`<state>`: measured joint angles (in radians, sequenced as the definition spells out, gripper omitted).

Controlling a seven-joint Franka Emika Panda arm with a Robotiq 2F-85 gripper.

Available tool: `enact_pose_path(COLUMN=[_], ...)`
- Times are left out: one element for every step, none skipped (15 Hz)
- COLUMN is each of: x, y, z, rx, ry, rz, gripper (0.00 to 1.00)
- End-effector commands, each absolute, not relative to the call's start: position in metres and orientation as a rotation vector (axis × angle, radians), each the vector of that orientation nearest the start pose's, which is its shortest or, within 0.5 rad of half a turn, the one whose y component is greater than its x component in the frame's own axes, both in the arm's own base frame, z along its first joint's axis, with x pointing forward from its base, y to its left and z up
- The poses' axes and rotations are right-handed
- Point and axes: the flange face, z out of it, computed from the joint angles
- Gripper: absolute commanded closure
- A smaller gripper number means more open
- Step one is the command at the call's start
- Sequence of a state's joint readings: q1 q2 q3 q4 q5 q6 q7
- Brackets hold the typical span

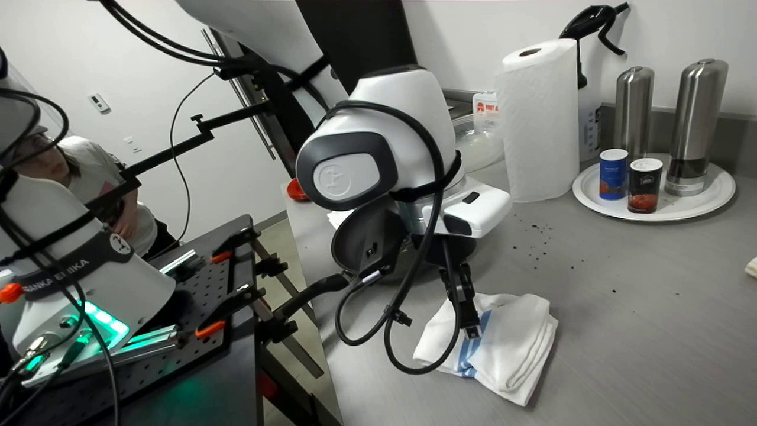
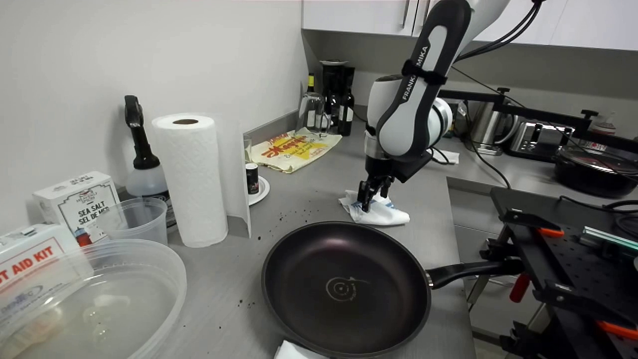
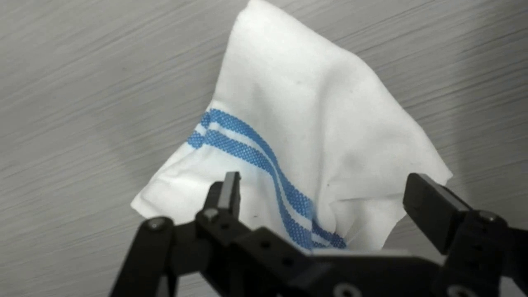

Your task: Pick up the cloth from the counter and wipe the pan

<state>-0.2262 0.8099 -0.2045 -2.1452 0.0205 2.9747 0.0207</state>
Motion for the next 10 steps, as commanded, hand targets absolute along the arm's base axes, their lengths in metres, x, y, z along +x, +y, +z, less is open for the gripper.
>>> enact_pose_path(x=[0.4905, 0.4914, 0.492, 0.4926, 0.4928, 0.4928, 0.4928, 0.4926, 0.4921, 0.4917], y=[-0.2357, -0.236, -0.2366, -0.2369, -0.2374, -0.2381, -0.2388, -0.2394, -0.2401, -0.2407], z=[0.0268, 0.0264, 0.0263, 0.0261, 0.0257, 0.0252, 0.0247, 0.0243, 0.0243, 0.0245], rx=[-3.195, -3.191, -3.189, -3.186, -3.189, -3.193, -3.196, -3.197, -3.2, -3.201], ry=[0.752, 0.769, 0.783, 0.795, 0.803, 0.808, 0.814, 0.823, 0.835, 0.846], rz=[-0.059, -0.056, -0.052, -0.052, -0.051, -0.048, -0.043, -0.04, -0.036, -0.033], gripper=[0.0, 0.0, 0.0, 0.0, 0.0, 0.0, 0.0, 0.0, 0.0, 0.0])
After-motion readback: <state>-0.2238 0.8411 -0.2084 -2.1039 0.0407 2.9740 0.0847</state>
